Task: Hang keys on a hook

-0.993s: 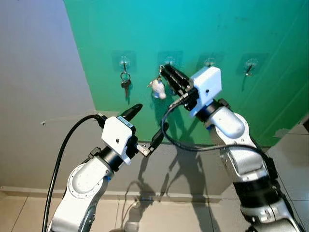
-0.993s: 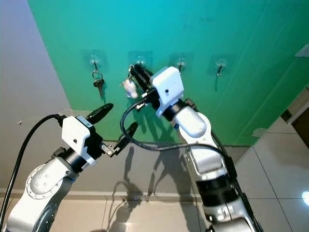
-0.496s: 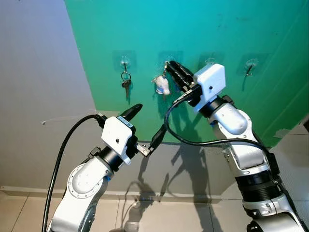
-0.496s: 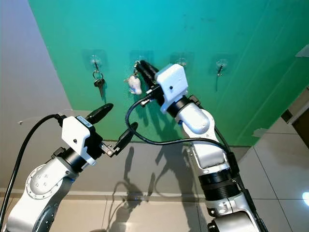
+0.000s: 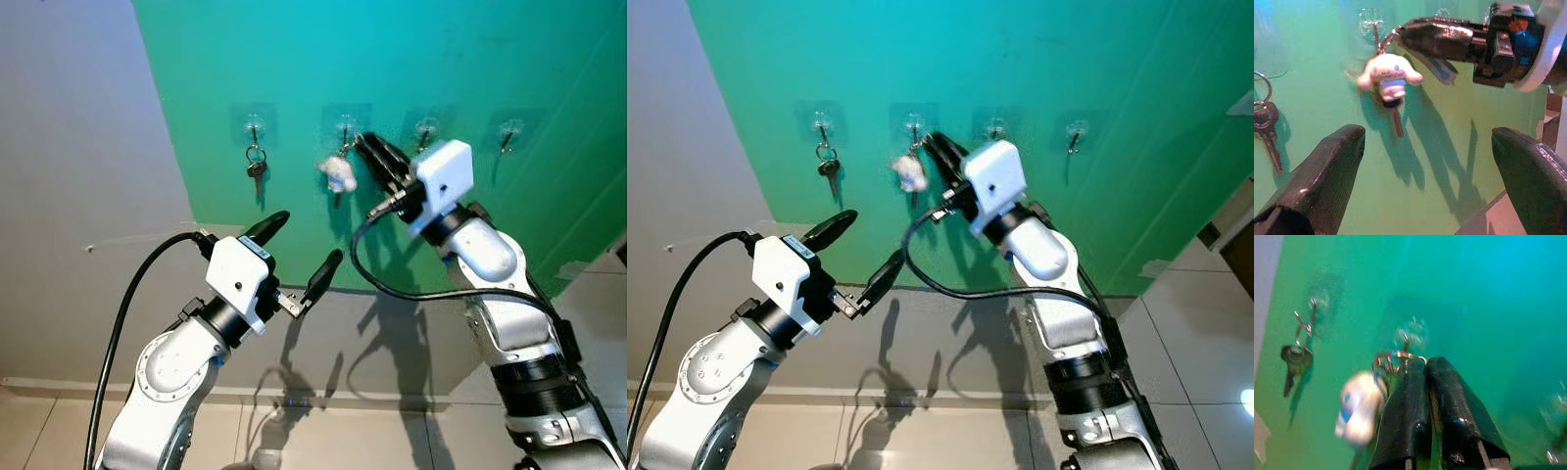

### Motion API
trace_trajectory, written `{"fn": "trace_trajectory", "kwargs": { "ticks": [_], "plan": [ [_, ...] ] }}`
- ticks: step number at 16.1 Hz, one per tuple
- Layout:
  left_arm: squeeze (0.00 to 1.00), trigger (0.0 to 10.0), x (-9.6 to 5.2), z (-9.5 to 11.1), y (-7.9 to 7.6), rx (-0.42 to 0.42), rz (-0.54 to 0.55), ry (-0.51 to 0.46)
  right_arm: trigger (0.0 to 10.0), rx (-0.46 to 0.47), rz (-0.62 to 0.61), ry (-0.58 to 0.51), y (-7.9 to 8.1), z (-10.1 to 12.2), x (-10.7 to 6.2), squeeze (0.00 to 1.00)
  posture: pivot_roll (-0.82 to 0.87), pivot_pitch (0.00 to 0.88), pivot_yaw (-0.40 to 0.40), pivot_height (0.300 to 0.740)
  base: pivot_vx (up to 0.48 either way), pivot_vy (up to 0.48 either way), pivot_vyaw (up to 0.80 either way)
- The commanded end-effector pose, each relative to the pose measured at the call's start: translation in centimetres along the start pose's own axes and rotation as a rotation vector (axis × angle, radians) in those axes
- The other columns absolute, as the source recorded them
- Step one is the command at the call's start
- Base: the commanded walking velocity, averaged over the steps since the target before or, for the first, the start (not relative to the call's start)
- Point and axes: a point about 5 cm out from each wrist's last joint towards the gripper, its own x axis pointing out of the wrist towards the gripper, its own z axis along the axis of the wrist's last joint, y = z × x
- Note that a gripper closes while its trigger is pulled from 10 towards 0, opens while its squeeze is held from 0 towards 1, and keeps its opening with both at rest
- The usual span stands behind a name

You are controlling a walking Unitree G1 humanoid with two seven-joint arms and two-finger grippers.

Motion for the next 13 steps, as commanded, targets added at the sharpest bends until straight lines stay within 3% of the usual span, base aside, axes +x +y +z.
{"fn": "trace_trajectory", "kwargs": {
  "ticks": [1,4,10,13],
  "plan": [
    [0.00,10.0,0.1,0.2,-0.1,0.005,-0.015,-0.003,10.0,-0.012,-0.029,-0.005,-0.7,0.0,-0.3,0.00,0.05,0.000,-0.015,0.740,0.000,0.000,0.00],
    [0.00,10.0,0.0,0.2,-0.1,0.005,-0.018,-0.001,10.0,-0.010,-0.037,0.005,-0.9,-0.3,-0.6,0.00,0.05,0.000,-0.013,0.740,0.000,0.000,0.00],
    [0.00,10.0,0.0,0.2,-0.1,0.009,-0.016,-0.002,10.0,-0.038,0.022,0.002,1.4,-0.5,-0.6,0.00,0.06,0.000,-0.014,0.740,0.000,0.000,0.00],
    [0.00,10.0,0.1,0.2,-0.1,0.011,-0.014,-0.002,10.0,-0.100,0.052,-0.006,2.3,-0.4,-0.5,0.00,0.06,0.000,-0.017,0.740,0.000,0.000,0.00]
  ]
}}
